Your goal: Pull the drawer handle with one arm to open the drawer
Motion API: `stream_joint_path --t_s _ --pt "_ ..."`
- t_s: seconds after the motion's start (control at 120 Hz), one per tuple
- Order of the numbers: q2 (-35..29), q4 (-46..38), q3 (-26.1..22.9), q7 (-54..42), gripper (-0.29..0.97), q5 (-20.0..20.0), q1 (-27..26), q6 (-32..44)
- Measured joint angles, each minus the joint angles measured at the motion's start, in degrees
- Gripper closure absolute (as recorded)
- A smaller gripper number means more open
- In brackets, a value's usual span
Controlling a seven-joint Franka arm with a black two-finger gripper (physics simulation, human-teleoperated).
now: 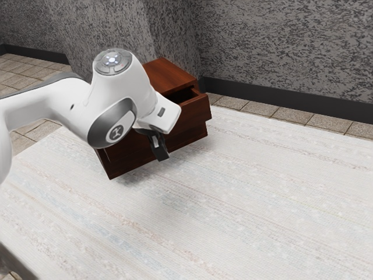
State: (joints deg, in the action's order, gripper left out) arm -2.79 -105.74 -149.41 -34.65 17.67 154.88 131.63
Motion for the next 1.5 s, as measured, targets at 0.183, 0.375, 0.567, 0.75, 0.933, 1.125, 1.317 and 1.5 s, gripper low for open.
stream_joint_path --t_s 0.183,0.375,0.567,0.75,0.933,1.125,1.317,1.5 --pt "-1.04 3.76 0.05 0.61 0.00 1.14 -0.38 -0.35" --pt "-4.05 6.96 0.21 0.97 0.00 1.40 2.42 -1.16" --pt "-4.94 6.85 0.17 1.31 0.00 1.20 2.14 -1.13" --pt "-5.25 6.69 0.17 1.62 -0.01 1.10 1.96 -1.02" --pt "-5.36 6.78 0.09 1.85 0.00 1.08 1.79 -0.92" --pt "-5.49 6.66 0.07 2.09 0.00 1.11 0.64 -0.88" --pt "-7.38 6.63 0.15 2.55 0.00 0.37 1.30 -0.02" --pt "-8.27 6.90 0.12 2.96 -0.01 -1.25 0.96 1.53"
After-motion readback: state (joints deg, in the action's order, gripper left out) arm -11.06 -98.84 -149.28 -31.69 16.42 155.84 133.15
